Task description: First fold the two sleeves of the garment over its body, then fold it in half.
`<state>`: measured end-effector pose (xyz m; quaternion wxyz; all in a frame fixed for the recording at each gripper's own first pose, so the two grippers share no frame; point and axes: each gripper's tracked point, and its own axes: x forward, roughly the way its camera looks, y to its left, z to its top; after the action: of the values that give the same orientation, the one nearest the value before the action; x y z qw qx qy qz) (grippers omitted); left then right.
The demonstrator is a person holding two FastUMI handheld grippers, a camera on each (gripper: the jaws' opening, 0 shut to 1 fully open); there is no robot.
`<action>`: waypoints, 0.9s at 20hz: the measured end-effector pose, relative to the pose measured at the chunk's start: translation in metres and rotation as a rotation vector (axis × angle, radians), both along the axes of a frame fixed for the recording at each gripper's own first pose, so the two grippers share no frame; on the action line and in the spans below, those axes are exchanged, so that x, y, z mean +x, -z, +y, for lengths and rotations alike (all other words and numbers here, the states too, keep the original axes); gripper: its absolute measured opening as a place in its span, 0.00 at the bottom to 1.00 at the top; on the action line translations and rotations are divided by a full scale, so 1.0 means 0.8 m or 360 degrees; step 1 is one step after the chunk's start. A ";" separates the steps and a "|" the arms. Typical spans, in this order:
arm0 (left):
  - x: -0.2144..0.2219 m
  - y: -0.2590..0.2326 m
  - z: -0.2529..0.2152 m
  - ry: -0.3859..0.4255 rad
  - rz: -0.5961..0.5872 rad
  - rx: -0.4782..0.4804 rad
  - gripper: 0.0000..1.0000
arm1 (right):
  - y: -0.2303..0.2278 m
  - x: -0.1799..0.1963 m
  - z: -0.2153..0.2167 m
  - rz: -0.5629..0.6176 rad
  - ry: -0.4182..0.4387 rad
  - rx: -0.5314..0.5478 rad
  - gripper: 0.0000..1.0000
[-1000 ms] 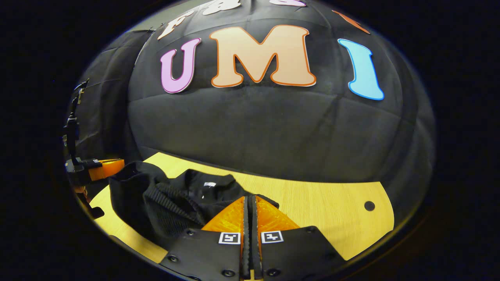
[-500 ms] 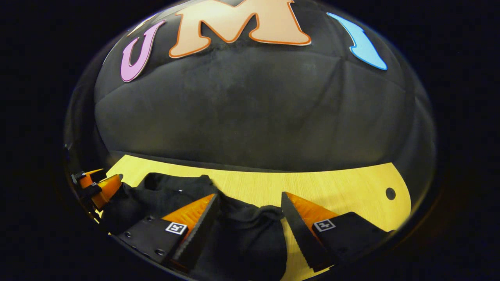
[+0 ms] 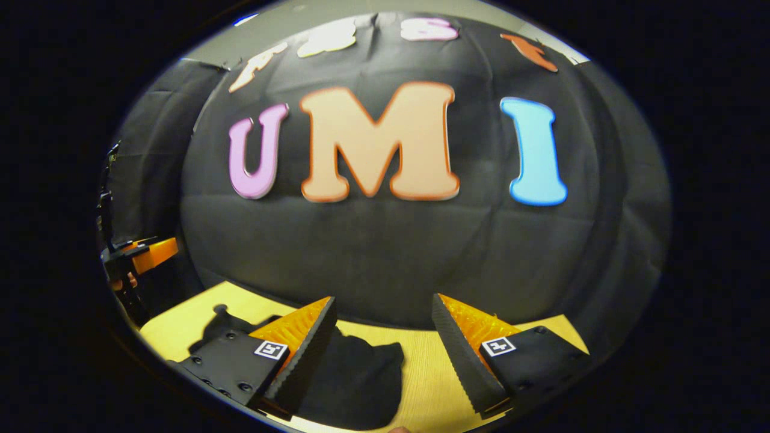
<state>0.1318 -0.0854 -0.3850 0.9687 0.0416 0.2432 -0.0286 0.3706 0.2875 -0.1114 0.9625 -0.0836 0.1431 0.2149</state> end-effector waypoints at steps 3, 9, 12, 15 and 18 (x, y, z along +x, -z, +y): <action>-0.008 -0.128 -0.013 0.0066 -0.0208 0.0008 0.95 | -0.086 -0.066 -0.024 -0.0173 -0.0104 0.0088 1.00; -0.158 -0.217 -0.070 0.0047 -0.0024 -0.0125 0.92 | -0.168 -0.241 -0.092 -0.0299 -0.0181 0.0264 0.99; -0.238 -0.234 -0.097 0.0040 0.0024 -0.0254 0.93 | -0.155 -0.310 -0.121 -0.0291 -0.0246 0.0252 1.00; -0.295 -0.219 -0.103 0.0080 0.0137 -0.0278 0.93 | -0.121 -0.353 -0.149 -0.0183 -0.0207 0.0215 0.99; -0.319 -0.217 -0.092 0.0090 0.0185 -0.0235 0.93 | -0.107 -0.380 -0.174 -0.0088 -0.0104 0.0227 0.99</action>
<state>-0.1232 -0.1593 -0.2110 0.9522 -0.0247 0.2950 -0.0760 0.0668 0.1482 -0.0261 0.9620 -0.0255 0.0981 0.2534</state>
